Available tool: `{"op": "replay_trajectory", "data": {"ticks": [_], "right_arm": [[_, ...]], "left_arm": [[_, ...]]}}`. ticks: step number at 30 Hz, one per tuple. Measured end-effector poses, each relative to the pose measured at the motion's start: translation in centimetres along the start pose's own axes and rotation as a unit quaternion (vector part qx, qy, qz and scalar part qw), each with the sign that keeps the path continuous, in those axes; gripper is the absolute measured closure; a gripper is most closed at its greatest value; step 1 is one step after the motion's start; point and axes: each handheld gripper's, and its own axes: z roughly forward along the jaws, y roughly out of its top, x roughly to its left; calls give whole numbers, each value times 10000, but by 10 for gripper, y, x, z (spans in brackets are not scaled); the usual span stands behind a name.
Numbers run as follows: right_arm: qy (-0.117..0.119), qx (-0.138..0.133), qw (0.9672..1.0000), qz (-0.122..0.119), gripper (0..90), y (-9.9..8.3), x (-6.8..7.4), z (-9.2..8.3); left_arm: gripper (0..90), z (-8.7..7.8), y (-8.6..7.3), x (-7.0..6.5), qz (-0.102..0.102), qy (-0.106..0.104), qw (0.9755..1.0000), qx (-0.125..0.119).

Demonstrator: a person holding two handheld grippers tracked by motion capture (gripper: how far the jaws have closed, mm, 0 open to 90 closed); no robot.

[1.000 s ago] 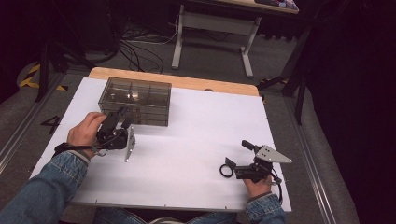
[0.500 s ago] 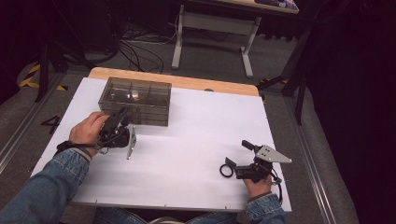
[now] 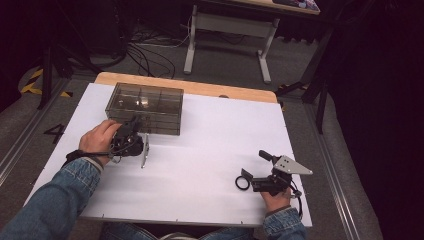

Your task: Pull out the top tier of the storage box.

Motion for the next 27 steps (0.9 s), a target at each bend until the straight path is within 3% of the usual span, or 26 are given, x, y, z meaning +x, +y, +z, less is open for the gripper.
{"op": "replay_trajectory", "data": {"ticks": [10, 27], "right_arm": [[5, -2, 10000, -8, 12, 0, 0, 0], [14, -13, 10000, -29, 15, 0, 1, 0]], "left_arm": [[732, 7, 1, -2, 20, -103, 9998, 147], [787, 11, 4, -2, 66, -57, 9998, 173]]}}
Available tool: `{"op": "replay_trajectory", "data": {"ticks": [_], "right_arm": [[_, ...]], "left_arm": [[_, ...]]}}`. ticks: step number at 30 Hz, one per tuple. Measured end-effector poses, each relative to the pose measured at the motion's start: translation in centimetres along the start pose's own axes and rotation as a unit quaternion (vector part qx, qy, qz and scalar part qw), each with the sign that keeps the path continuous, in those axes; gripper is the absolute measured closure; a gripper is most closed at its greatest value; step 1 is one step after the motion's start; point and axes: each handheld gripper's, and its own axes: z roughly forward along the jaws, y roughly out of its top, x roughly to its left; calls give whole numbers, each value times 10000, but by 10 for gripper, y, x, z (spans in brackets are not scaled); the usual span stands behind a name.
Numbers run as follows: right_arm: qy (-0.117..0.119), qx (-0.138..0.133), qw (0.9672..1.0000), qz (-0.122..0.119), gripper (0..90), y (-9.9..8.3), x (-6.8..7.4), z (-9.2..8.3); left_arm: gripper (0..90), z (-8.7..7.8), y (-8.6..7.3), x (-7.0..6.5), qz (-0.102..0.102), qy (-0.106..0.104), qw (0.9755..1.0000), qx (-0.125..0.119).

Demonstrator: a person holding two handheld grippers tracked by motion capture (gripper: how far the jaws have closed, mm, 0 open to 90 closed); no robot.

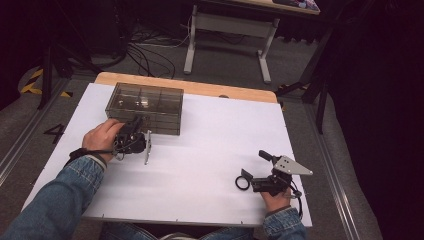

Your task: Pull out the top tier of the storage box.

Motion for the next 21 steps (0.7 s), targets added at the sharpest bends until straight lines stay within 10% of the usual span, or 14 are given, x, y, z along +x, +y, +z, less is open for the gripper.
{"op": "replay_trajectory", "data": {"ticks": [21], "right_arm": [[10, 5, 10000, 18, 15, 0, 0, 0]], "left_arm": [[793, -14, -2, 3, 24, -152, 9999, -72]]}}
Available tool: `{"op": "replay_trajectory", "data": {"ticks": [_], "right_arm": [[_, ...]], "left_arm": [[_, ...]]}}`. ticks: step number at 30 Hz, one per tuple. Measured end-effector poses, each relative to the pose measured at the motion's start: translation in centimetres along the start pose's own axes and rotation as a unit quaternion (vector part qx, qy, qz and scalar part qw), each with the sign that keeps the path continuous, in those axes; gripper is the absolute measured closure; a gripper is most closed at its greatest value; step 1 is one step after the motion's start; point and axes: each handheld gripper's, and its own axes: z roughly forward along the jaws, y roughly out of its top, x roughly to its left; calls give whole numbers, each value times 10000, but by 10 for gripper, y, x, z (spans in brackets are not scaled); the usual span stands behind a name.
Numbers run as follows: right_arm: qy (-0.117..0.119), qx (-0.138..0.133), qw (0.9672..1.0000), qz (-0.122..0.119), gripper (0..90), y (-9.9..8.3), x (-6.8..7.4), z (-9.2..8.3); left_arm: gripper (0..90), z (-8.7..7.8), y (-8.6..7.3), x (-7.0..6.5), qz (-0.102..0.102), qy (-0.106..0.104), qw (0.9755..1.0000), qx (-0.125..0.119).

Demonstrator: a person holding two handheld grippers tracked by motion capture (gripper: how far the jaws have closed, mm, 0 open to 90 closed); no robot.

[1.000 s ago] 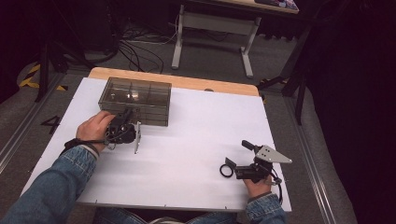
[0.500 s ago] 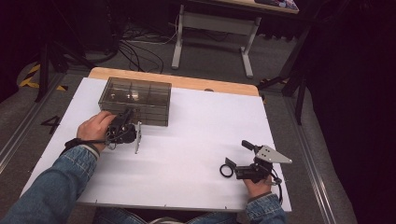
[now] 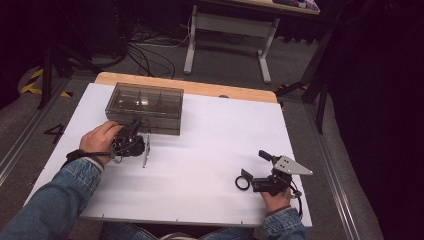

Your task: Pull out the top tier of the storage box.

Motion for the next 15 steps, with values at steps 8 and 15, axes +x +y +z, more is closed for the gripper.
{"op": "replay_trajectory", "data": {"ticks": [8, 15], "right_arm": [[-11, 4, 10000, -1, 15, 0, 0, 0], [-19, 6, 10000, -6, 14, 0, 0, 0]], "left_arm": [[791, -6, 0, 0, -15, -87, 10000, -39], [790, -8, -1, 0, 23, -95, 9999, -75]]}}
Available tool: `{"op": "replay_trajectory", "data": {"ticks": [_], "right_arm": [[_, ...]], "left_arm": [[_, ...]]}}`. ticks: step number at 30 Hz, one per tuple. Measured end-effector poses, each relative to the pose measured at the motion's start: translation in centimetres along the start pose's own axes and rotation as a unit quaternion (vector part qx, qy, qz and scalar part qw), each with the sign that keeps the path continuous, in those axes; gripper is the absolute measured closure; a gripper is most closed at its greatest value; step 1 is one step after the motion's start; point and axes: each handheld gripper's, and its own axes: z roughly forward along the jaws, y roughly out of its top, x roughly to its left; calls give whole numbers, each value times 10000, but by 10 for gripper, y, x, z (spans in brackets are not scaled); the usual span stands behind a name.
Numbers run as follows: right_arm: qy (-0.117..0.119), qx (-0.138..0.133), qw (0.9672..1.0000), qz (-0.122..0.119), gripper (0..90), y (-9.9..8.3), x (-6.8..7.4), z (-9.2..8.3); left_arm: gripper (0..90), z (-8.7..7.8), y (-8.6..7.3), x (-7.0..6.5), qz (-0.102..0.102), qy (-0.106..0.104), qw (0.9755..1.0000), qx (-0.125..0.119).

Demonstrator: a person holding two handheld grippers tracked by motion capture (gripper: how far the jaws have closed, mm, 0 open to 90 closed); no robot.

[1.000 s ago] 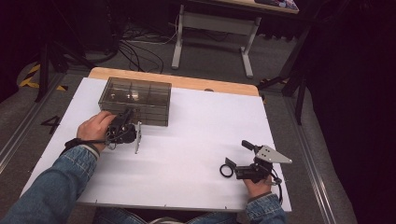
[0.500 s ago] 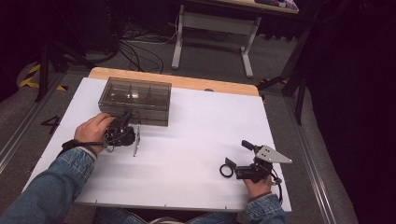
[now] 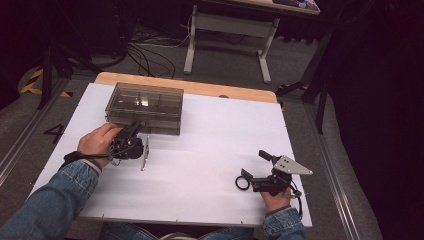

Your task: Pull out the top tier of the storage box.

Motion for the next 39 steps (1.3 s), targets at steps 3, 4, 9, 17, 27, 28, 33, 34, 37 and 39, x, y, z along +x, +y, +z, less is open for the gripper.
{"op": "replay_trajectory", "data": {"ticks": [3, 4, 9, 17, 27, 28, 33, 34, 37, 39], "right_arm": [[1, 3, 10000, 4, 14, 0, 0, 0], [0, 2, 10000, 2, 15, 0, 0, 0], [-1, 1, 10000, 2, 15, 0, 0, 0], [6, -4, 10000, 7, 14, 0, 0, 0], [7, 4, 10000, 2, 14, 0, 0, 0], [8, 2, 10000, 1, 14, 0, 0, 0], [4, 7, 10000, 10, 15, 0, 0, 0], [4, 6, 10000, 11, 14, 0, 0, 0], [5, 0, 10000, -1, 14, 0, 0, 0], [4, 7, 10000, 8, 15, 0, 0, 0]], "left_arm": [[789, -2, 0, 0, -3, -24, 10000, 3], [789, -2, -1, 0, 9, -32, 10000, -2], [787, -5, -2, 0, -30, -62, 10000, -31], [781, -7, -3, 2, -61, -158, 9998, -67], [673, -12, -4, 7, -192, -376, 9986, -315], [661, -13, -4, 8, -203, -411, 9984, -334], [650, -18, -5, 11, -298, -449, 9974, -478], [649, -19, -5, 12, -275, -444, 9974, -494], [649, -21, -5, 13, -292, -449, 9971, -532], [649, -22, -5, 14, -303, -426, 9971, -558]]}}
